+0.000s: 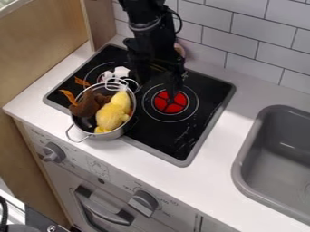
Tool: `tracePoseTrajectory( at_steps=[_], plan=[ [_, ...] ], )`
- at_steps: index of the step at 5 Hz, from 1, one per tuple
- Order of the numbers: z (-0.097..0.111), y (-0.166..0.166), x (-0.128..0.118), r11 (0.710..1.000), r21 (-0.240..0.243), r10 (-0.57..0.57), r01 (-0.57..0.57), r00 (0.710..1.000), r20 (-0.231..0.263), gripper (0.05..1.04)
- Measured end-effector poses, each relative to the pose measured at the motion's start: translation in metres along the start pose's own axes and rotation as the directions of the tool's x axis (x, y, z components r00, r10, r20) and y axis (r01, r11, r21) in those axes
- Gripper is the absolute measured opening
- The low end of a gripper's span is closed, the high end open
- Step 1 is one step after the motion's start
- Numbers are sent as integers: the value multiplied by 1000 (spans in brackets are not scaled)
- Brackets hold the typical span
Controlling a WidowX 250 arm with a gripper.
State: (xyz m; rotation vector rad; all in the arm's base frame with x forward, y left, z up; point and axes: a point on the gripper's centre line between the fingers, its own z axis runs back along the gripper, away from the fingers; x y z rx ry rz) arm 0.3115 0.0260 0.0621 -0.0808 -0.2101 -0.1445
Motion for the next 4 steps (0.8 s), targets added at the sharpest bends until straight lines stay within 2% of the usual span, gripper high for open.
tracePoseTrajectory(
  at_steps=[1,2,4],
  plan=[
    [-8,-2,-7,1000,-8,10,-11,999,-31,998],
    [-12,-9,-24,999,19,45,-44,996,-71,998],
    [10,-19,-47,994,105,43,-41,999,-15,998]
  ],
)
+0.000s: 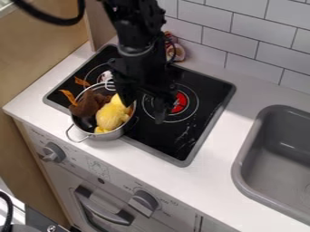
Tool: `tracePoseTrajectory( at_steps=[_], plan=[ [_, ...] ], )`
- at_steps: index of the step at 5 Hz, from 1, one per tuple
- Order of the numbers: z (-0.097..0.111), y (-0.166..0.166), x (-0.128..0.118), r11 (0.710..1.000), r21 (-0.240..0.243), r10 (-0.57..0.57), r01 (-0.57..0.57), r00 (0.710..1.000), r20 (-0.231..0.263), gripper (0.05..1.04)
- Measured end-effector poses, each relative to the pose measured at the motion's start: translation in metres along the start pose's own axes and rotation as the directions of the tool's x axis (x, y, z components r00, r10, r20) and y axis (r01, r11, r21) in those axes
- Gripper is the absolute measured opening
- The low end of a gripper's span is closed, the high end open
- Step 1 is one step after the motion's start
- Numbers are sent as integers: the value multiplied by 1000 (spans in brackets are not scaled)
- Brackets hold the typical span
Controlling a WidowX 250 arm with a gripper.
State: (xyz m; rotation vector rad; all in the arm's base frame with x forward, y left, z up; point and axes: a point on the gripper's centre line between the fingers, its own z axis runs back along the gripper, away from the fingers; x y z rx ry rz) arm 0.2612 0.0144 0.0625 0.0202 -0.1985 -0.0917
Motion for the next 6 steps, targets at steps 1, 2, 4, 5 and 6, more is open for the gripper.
tracePoseTrajectory(
  at_steps=[1,2,4,5,6],
  plan=[
    [-9,1,-10,999,34,-5,4,1000,24,998],
    [-21,2,-16,998,44,-38,34,996,86,998],
    [-41,17,-20,991,99,-107,90,978,181,998],
    [-54,21,-17,987,130,-126,98,966,225,998],
    [-59,21,-7,992,109,-93,66,960,264,967]
  ],
)
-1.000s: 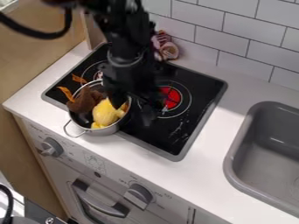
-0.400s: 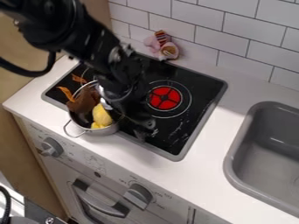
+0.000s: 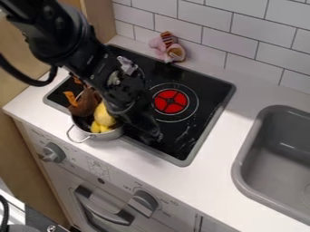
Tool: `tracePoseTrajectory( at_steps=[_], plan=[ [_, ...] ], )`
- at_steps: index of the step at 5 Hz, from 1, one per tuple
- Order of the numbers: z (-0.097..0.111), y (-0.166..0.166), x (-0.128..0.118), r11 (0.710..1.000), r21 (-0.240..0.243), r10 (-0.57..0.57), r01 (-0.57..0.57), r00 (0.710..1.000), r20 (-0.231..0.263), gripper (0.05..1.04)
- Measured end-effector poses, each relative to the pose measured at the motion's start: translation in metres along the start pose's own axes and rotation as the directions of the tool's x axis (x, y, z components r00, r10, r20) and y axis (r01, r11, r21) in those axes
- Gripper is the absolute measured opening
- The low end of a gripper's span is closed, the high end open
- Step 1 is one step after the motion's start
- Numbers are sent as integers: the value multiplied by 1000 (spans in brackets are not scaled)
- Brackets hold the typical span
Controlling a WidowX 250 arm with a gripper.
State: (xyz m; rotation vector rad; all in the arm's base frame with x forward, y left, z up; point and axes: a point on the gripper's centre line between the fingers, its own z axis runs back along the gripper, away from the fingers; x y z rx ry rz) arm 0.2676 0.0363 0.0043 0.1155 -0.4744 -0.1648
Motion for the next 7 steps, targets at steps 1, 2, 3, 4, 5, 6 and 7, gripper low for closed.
tracePoseTrajectory(
  at_steps=[1,2,3,4,5,6,7],
  plan=[
    [-5,-4,5,999,-16,31,-31,999,-20,710],
    [0,-8,-3,998,-55,11,-17,995,-103,418],
    [11,-10,-6,996,-76,30,-43,984,-174,187],
    [26,-14,5,996,-69,38,-51,983,-180,71],
    [48,-20,26,997,-72,24,-36,988,-155,55],
    [60,-23,52,998,-52,31,-39,989,-142,55],
    [66,-28,75,999,-12,31,-32,995,-95,55]
  ],
)
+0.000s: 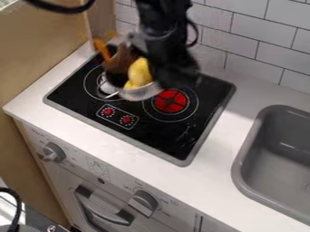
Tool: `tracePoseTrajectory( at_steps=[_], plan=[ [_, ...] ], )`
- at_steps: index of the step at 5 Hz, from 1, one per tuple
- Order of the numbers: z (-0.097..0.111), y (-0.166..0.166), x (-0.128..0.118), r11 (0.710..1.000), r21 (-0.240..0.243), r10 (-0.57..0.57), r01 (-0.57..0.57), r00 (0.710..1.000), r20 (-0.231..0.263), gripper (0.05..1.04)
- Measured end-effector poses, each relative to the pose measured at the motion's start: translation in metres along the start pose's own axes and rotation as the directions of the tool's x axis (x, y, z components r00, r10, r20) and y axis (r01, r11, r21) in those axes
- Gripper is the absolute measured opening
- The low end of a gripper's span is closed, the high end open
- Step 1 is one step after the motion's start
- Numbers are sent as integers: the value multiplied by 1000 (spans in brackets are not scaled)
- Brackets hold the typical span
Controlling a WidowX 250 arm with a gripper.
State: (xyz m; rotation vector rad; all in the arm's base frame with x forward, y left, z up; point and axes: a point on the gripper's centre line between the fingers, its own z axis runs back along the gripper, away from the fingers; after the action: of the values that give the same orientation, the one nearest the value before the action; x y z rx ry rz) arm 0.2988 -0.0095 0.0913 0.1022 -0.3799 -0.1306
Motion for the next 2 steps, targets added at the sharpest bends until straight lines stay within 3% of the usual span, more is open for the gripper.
tracePoseTrajectory(
  at_steps=[2],
  plan=[
    [-35,-18,28,1000,26,-10,10,1000,28,55]
  ],
)
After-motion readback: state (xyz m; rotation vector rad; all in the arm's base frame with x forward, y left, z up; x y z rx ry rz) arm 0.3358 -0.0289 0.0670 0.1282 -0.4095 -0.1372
